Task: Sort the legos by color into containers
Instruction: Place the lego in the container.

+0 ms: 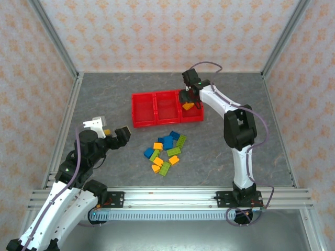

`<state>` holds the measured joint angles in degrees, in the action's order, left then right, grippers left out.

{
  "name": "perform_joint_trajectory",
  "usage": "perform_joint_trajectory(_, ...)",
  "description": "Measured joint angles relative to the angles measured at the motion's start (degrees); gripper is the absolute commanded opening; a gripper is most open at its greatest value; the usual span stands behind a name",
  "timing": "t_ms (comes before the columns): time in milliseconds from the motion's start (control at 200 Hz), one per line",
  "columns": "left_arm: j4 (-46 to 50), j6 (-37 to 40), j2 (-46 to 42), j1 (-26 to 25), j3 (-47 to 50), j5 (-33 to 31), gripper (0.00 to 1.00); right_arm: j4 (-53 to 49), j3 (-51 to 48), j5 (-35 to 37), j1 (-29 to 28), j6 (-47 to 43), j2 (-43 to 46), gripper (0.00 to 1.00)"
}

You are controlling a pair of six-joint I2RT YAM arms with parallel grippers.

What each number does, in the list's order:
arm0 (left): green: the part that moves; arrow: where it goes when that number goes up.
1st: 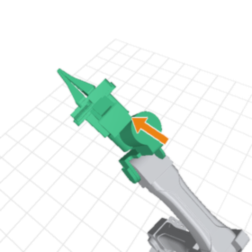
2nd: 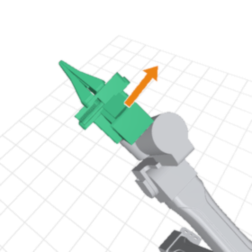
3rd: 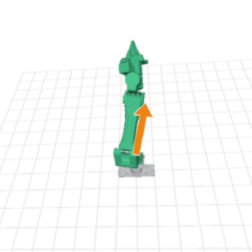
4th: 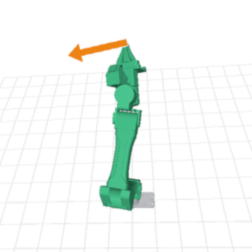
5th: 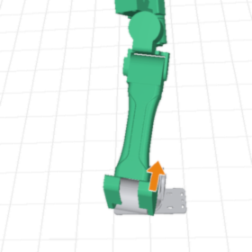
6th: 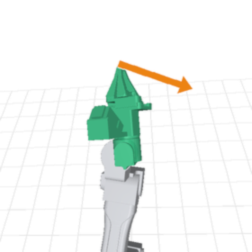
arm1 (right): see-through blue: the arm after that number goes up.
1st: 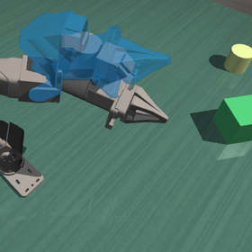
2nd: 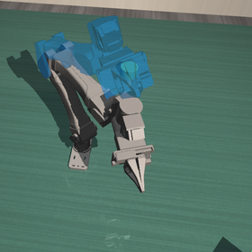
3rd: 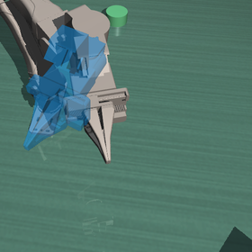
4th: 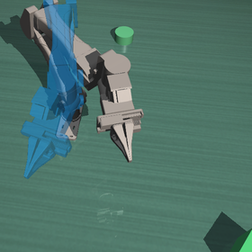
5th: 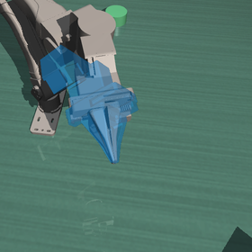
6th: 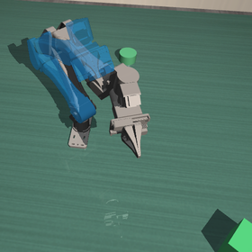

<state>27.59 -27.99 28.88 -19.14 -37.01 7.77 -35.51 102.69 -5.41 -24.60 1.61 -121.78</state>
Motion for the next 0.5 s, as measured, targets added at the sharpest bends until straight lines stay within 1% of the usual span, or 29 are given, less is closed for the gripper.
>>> perform_joint_trajectory(100,0.0,0.0,0.0,0.0,0.0,0.0,0.99,-0.5,-0.5,0.0,0.0,0.1,0.2,0.67)
perform_joint_trajectory(190,0.0,0.0,0.0,0.0,0.0,0.0,0.99,-0.7,-1.6,0.1,0.0,0.4,1.1,0.78)
perform_joint_trajectory(255,0.0,0.0,0.0,0.0,0.0,0.0,0.99,-1.1,-2.5,0.3,0.0,0.9,2.1,0.82)
perform_joint_trajectory(345,0.0,0.0,0.0,0.0,0.0,0.0,0.99,-1.3,-3.8,0.2,0.0,1.3,3.8,0.86)
perform_joint_trajectory(501,0.0,0.0,0.0,0.0,0.0,0.0,0.99,-1.7,-5.4,-0.4,0.0,1.8,7.7,0.87)
